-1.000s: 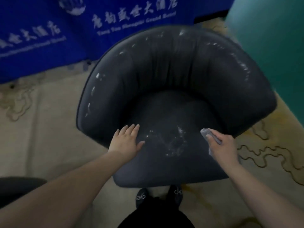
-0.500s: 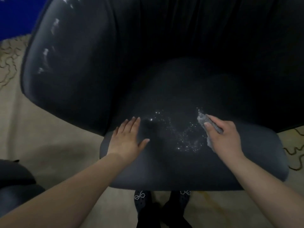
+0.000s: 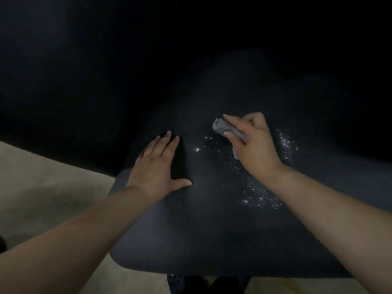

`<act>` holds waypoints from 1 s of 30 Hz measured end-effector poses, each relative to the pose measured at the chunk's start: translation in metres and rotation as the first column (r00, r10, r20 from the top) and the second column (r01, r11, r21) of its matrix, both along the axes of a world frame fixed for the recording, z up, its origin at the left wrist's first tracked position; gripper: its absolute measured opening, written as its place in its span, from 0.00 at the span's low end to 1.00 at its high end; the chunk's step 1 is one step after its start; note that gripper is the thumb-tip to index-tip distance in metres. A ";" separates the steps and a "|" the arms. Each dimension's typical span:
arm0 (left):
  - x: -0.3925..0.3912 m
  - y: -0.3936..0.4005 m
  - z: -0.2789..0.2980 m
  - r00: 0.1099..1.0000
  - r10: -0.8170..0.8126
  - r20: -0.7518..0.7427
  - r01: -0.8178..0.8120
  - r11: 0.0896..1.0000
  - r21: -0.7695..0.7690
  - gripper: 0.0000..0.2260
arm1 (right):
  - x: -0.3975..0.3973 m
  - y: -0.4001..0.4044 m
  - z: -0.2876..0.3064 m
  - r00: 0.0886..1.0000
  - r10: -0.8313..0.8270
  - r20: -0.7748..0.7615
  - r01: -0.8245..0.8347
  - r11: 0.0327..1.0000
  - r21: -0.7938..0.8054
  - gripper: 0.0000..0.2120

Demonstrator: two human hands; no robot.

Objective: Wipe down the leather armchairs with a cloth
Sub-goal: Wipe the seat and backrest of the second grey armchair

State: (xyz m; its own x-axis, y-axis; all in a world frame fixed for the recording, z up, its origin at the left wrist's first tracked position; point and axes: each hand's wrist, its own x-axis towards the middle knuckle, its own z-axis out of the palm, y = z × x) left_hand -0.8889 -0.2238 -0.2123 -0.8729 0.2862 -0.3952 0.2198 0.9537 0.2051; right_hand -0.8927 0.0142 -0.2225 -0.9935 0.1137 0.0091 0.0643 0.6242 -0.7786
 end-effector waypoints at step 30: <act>0.002 -0.017 -0.016 0.999 0.034 0.026 -0.039 0.970 0.239 0.54 | 0.006 -0.062 -0.014 0.982 0.103 -0.158 -0.082 0.988 0.131 0.19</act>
State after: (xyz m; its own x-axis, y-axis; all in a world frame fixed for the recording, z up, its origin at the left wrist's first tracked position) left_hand -0.8868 -0.2407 -0.2283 -0.8768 0.3428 -0.3373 0.1788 0.8835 0.4331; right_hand -0.8869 -0.0477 -0.2363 -0.9836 0.0092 0.1804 -0.1199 0.7135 -0.6904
